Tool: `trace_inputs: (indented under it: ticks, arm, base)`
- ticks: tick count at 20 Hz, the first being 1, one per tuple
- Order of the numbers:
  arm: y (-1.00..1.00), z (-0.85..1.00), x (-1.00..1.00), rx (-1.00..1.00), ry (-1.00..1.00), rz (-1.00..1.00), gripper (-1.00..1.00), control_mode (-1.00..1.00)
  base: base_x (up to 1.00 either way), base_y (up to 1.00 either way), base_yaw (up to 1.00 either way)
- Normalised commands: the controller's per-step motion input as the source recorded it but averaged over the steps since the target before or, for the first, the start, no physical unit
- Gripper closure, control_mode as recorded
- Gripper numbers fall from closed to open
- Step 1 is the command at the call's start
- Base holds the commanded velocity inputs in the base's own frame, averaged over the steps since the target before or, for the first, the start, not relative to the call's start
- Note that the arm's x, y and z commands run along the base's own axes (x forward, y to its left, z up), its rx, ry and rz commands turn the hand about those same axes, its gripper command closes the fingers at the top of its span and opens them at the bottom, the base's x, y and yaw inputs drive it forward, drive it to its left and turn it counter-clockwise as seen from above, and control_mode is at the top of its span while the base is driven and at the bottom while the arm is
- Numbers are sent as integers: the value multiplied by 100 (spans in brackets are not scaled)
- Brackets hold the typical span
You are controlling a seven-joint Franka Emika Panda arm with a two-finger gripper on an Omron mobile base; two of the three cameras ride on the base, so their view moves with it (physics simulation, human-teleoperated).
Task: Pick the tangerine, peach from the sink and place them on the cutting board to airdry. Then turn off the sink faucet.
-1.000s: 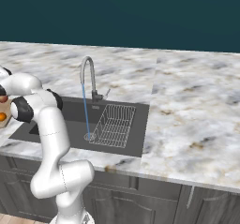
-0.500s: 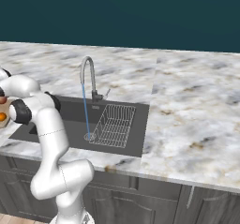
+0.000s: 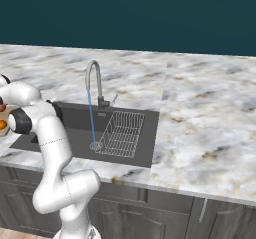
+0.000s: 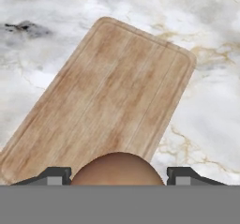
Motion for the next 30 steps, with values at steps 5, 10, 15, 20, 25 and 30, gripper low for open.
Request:
trace_inputs:
  ticks: [5, 10, 15, 20, 25, 30]
  arm:
    - [19, -2, 0, -2, 1, 2, 100, -100]
    - [17, 0, -3, -2, 2, 2, 100, -100]
    - [17, -3, -5, -2, 4, 3, 100, -100]
    - [10, -3, -7, -2, 4, 4, 100, -100]
    - [2, 0, -14, -2, 1, 3, 100, -100]
    - [0, -1, -17, -3, 1, 3, 100, -100]
  base:
    - [0, 0, 0]
    - [0, 0, 0]
    - [0, 0, 0]
    - [0, 0, 0]
    - [0, 0, 0]
    - [0, 0, 0]
